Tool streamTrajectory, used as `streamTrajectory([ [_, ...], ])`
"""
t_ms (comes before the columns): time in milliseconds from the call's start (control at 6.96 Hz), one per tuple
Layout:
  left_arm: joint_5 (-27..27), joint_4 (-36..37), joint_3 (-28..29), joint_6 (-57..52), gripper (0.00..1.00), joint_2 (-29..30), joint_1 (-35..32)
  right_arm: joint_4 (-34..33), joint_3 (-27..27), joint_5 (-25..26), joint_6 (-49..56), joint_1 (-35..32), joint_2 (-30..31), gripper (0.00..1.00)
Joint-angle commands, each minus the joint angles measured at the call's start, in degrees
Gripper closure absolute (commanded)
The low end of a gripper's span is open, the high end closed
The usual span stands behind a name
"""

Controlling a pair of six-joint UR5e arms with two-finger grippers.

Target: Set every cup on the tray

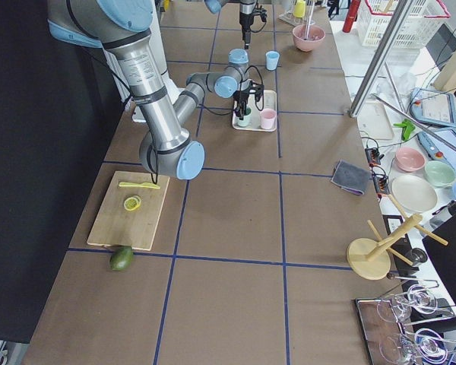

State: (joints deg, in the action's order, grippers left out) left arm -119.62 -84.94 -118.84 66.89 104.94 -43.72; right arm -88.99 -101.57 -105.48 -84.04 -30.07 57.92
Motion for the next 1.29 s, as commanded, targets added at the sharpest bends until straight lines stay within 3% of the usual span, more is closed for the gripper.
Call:
streamTrajectory([
  [0,0.09,-0.05,0.10,-0.62,0.01,-0.18,-0.05,-0.40,-0.56,-7.58,6.91,-6.28,0.44,0.01],
  [575,0.26,-0.57,6.32,-12.20,0.00,-0.18,-6.02,-0.31,-1.17,-19.39,34.40,-21.58,9.38,0.01],
  [862,0.26,-12.89,16.30,-10.13,0.01,0.52,-8.30,0.04,-1.26,-22.40,42.88,-24.69,12.56,0.00],
  [1150,0.26,-17.10,22.58,-4.33,0.15,3.23,-8.31,0.04,-1.26,-22.14,42.91,-24.69,12.66,0.00],
])
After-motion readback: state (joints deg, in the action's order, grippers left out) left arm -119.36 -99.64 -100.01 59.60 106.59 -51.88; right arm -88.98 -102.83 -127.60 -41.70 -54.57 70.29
